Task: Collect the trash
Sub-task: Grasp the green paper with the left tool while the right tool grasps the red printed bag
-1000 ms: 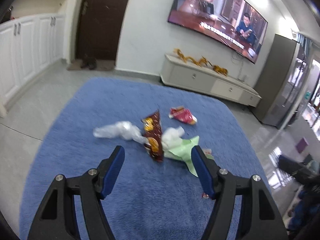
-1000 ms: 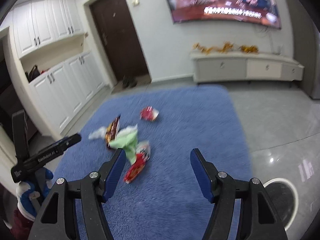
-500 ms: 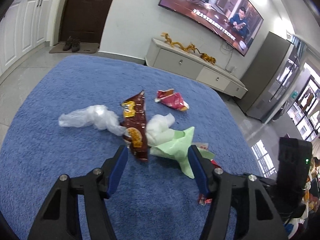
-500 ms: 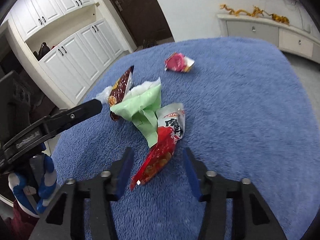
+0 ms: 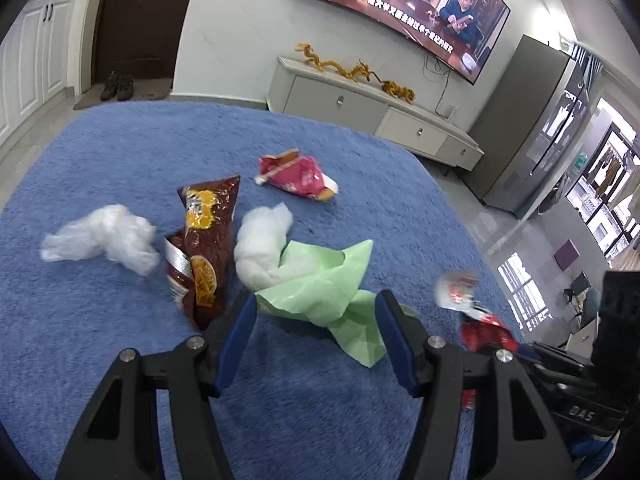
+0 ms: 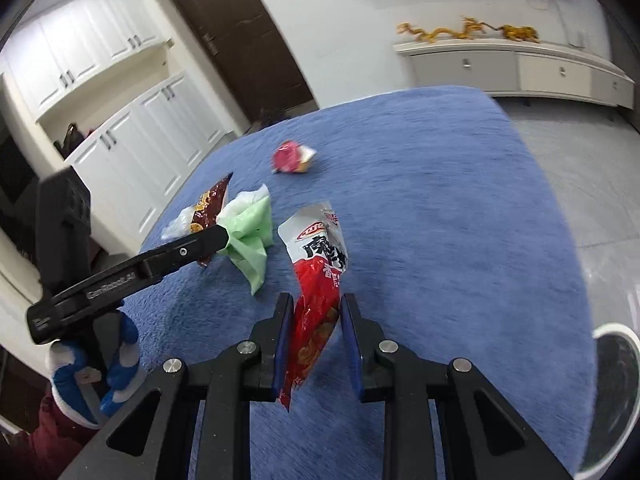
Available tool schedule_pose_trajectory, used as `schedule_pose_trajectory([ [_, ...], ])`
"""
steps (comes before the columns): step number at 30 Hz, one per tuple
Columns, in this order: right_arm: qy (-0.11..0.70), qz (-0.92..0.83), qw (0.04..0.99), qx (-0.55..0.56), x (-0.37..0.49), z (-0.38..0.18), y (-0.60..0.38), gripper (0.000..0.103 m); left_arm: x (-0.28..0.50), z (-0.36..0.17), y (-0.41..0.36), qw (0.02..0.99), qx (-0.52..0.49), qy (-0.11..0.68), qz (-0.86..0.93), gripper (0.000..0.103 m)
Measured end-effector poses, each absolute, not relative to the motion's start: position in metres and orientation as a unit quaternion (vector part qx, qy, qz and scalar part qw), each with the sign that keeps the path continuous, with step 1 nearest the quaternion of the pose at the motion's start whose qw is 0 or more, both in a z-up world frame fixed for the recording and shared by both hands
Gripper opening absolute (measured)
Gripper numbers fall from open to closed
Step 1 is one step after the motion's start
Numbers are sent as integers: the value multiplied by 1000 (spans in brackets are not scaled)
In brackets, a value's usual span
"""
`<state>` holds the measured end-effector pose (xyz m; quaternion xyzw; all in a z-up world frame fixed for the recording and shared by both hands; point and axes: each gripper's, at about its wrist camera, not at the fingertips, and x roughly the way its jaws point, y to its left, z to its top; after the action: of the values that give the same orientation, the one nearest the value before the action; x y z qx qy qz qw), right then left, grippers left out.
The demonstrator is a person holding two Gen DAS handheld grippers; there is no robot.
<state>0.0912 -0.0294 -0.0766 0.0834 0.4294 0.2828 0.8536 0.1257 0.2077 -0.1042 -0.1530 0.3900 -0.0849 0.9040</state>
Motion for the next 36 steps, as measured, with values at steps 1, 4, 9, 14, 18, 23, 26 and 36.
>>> schedule_pose_trajectory([
  [1, 427, 277, 856, 88, 88, -75, -36, 23, 129, -106, 204, 903, -154, 393, -88, 59],
  [4, 420, 264, 863, 99, 83, -70, -52, 23, 134, -110, 192, 900, -149, 397, -98, 59],
  [9, 413, 244, 870, 111, 78, -66, -74, 23, 135, -108, 172, 896, -153, 398, -124, 60],
  [14, 411, 228, 873, 130, 78, -67, -92, 23, 140, -109, 166, 892, -163, 404, -118, 60],
  [18, 408, 226, 874, 134, 78, -68, -99, 23, 150, -112, 178, 879, -226, 406, -110, 63],
  [23, 404, 225, 877, 133, 80, -69, -104, 23, 157, -115, 192, 862, -288, 404, -101, 65],
  [26, 404, 225, 877, 131, 81, -71, -101, 23, 163, -117, 192, 860, -293, 406, -94, 65],
  [36, 405, 220, 878, 130, 81, -72, -103, 23, 164, -125, 166, 875, -239, 412, -90, 0],
])
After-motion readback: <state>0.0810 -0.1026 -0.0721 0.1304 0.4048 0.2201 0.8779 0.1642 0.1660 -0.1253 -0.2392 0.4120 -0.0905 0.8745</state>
